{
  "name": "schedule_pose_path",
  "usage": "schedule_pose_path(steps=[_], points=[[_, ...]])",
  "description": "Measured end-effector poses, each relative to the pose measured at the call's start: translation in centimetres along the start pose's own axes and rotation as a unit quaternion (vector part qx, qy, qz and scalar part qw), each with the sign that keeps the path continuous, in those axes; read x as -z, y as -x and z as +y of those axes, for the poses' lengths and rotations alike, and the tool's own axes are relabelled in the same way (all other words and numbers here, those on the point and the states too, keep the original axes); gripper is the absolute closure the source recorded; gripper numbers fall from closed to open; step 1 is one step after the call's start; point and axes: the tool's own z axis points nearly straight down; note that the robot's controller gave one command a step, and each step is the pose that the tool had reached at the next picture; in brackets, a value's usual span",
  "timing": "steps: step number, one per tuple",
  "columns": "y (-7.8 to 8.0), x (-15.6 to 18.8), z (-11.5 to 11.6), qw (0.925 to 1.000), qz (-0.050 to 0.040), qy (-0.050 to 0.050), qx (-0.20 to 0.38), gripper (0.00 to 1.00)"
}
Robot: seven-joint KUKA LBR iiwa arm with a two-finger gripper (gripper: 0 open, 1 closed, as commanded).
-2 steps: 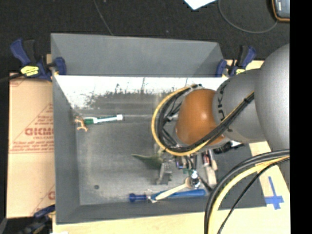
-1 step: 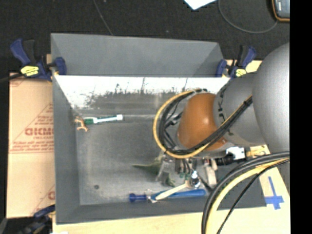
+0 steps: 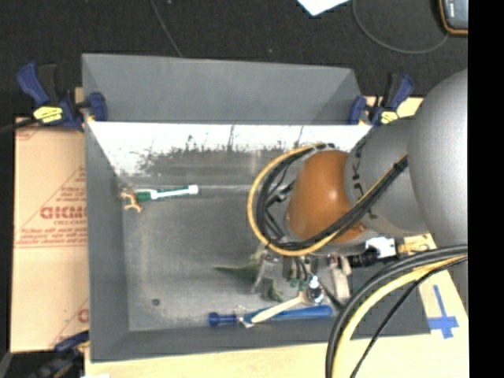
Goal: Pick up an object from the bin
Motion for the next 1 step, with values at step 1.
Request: schedule_pose_path(steps=[1], points=[[-0.15, 5.67, -0.08, 1.0000, 0.0038, -0.001, 0.002, 1.00]])
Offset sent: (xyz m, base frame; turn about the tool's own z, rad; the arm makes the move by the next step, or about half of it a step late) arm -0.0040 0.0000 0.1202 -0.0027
